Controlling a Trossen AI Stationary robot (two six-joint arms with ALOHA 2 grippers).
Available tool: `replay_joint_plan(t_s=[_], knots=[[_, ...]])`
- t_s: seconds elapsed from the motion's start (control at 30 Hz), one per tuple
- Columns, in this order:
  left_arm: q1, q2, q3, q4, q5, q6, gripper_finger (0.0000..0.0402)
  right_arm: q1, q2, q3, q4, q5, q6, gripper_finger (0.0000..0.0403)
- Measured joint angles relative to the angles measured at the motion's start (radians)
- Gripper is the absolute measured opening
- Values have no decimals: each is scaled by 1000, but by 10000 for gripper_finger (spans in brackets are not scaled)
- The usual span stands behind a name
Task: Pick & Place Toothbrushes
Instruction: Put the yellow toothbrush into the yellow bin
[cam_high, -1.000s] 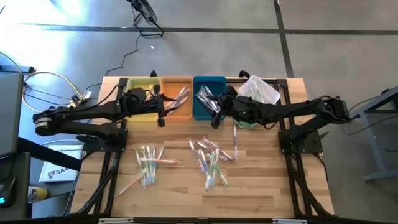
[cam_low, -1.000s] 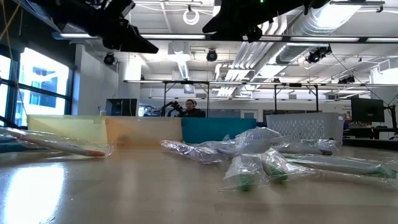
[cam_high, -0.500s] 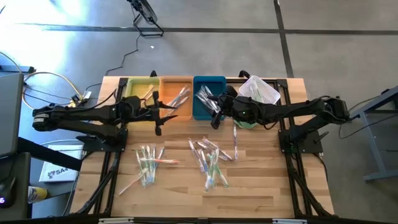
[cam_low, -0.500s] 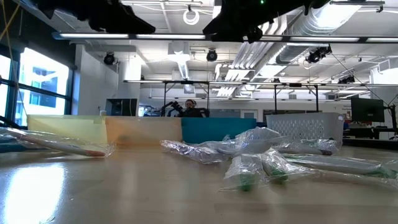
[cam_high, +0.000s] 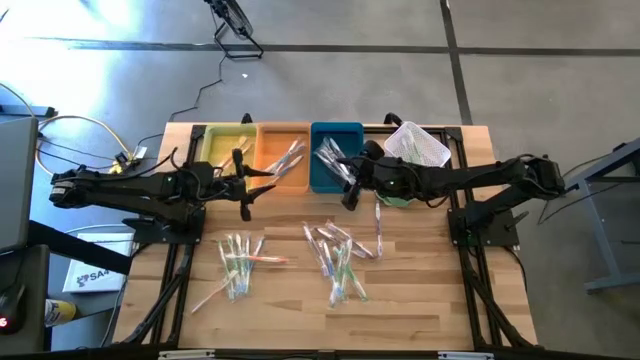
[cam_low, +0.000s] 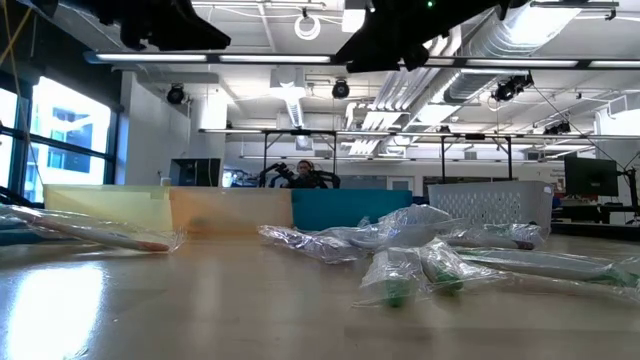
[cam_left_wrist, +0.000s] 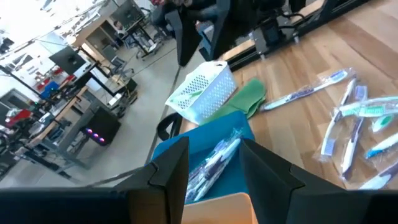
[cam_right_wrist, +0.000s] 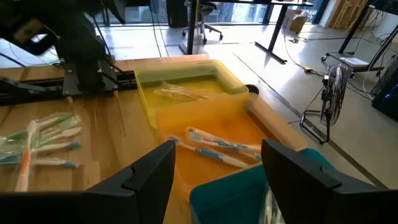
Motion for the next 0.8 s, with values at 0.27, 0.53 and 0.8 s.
replay_joint_plan(t_s=[0.27,0.53,0.8], knots=[[0,-25,-99,90,21,6,138,43,-130,1,-176,-7,121,231],[0,-21,-148,143,91,5,138,70,-166,1,-397,-52,341,231],[0,-21,-148,119,91,5,138,81,-138,1,-596,-83,665,231]])
